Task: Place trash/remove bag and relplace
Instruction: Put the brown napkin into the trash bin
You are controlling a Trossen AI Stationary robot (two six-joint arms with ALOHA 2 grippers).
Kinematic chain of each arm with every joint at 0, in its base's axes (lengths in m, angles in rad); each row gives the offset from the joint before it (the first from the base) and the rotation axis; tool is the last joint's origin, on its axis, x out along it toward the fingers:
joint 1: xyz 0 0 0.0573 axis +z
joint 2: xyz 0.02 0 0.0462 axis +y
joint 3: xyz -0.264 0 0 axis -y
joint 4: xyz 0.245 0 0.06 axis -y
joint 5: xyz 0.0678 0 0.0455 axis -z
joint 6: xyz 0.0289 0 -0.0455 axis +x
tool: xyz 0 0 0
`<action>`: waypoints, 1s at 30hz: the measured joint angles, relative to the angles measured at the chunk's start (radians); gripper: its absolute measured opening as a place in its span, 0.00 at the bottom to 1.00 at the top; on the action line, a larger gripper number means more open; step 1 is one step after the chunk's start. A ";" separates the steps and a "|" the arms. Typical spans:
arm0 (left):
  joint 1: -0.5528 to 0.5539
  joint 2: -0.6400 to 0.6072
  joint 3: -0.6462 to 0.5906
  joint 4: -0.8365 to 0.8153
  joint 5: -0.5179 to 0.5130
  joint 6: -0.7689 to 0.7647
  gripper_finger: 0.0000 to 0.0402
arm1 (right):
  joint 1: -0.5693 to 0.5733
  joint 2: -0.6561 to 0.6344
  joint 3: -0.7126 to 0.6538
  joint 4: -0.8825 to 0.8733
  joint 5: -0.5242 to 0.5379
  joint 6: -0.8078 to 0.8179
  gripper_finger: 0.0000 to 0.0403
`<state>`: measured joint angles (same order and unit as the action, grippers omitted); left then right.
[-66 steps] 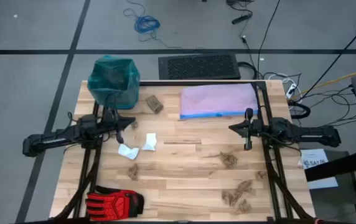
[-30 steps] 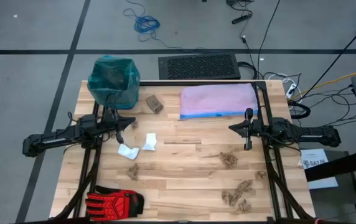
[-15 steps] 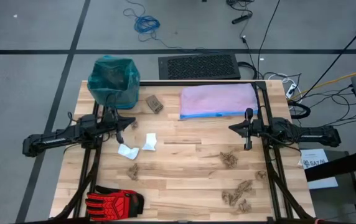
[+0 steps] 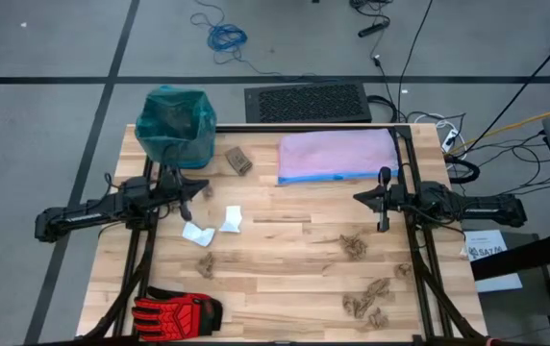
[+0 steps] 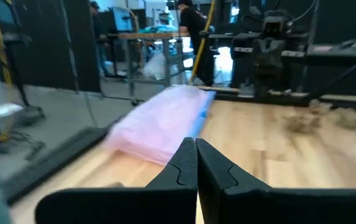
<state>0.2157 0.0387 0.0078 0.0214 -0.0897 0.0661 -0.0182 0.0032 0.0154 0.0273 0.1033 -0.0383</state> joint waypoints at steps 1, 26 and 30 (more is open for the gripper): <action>0.000 0.000 0.000 0.000 -0.001 0.017 0.00 | 0.000 0.000 0.000 0.000 0.000 0.000 0.00; 0.000 0.000 0.000 0.108 0.130 0.038 0.00 | 0.000 0.000 0.000 0.000 0.000 0.000 0.00; 0.000 0.009 0.041 0.063 0.159 0.086 0.00 | 0.000 0.000 0.000 0.000 0.000 0.000 0.00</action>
<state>0.2157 0.0478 0.0491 0.0839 0.0694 0.1518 -0.0181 0.0032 0.0153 0.0272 0.1036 -0.0383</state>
